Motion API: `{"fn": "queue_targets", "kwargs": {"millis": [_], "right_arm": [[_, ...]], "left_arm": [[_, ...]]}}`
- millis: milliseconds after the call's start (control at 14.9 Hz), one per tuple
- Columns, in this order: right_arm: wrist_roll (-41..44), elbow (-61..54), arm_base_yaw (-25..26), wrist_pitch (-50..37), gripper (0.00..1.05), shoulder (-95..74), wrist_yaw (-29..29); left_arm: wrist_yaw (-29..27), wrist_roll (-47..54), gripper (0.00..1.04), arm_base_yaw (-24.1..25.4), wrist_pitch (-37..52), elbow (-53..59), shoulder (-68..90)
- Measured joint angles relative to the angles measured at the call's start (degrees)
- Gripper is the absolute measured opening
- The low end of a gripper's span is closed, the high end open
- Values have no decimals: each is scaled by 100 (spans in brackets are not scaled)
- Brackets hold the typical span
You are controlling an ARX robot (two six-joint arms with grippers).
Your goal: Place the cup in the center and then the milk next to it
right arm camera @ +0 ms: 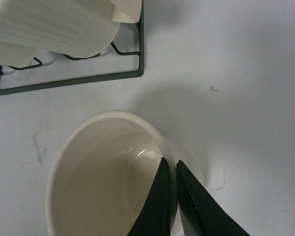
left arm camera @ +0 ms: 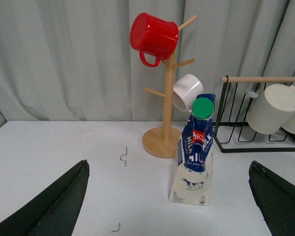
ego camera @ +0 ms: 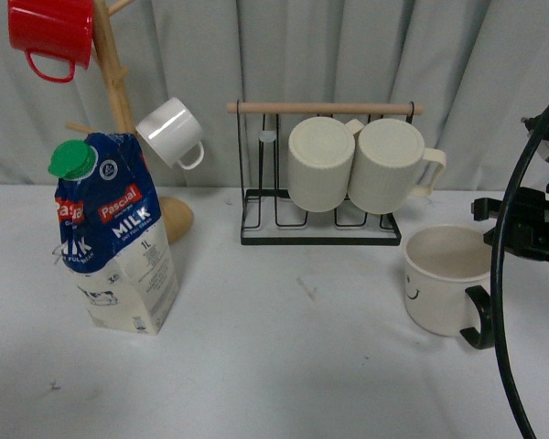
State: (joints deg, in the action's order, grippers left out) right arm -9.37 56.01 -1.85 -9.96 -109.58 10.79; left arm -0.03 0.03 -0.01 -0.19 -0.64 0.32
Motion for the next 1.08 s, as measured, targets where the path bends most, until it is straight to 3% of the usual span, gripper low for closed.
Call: {"fn": "queue_targets", "kwargs": {"millis": [538, 739, 1075], "right_arm": [[-120, -96, -131, -35, 3, 177, 151], [-494, -249, -402, -415, 3, 321, 378], [-1008, -354, -883, -1027, 3, 192, 166]], "left_arm": [[0, 0, 98, 0, 0, 0, 0], [0, 0, 98, 0, -2, 0, 0], [0, 0, 98, 0, 0, 0, 0]]}}
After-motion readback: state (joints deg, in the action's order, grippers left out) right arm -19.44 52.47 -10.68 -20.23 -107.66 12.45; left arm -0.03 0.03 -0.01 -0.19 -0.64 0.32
